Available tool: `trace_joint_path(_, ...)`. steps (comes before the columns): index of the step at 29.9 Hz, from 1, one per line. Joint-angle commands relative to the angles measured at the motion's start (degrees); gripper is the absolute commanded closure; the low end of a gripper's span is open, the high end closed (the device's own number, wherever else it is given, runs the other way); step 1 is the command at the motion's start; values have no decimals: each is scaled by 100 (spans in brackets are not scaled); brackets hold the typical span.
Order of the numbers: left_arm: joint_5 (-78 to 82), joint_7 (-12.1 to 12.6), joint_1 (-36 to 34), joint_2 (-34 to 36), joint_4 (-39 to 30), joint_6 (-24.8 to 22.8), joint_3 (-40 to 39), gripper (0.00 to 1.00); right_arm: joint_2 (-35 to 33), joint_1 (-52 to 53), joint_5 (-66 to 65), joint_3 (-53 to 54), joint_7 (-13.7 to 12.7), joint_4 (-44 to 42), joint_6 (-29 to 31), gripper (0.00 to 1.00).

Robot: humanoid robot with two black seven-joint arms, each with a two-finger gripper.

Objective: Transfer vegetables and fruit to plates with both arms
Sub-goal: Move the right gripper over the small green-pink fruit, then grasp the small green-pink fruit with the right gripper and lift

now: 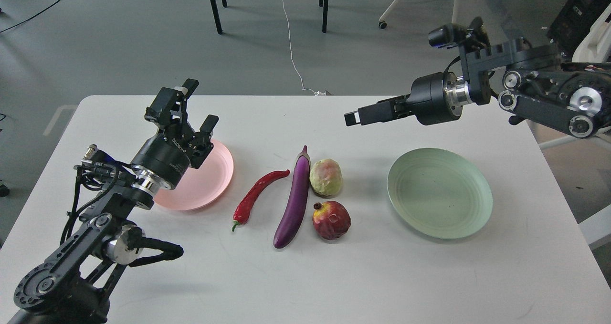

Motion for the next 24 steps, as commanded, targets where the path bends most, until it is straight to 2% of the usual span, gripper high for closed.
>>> trace_joint_path(1,8,-8,93,-5,-57,-1,-6,1,467,73,-667,-306,-1,-228,-2,1)
trace_joint_path(7,8,-8,146,4,-66,8,-41,1,1486,-32,-738,-903,-1,-1080,-28,1)
trace_joint_path(16,17,-8,199,13,-137,8,-58,1,2534,-427,-712,-974,-1,-1863,-81,2)
trace_joint_path(24,8,-17,216,13,-137,8,-67,1,2534,-709,-712,-974,-1,-2277,-406,2)
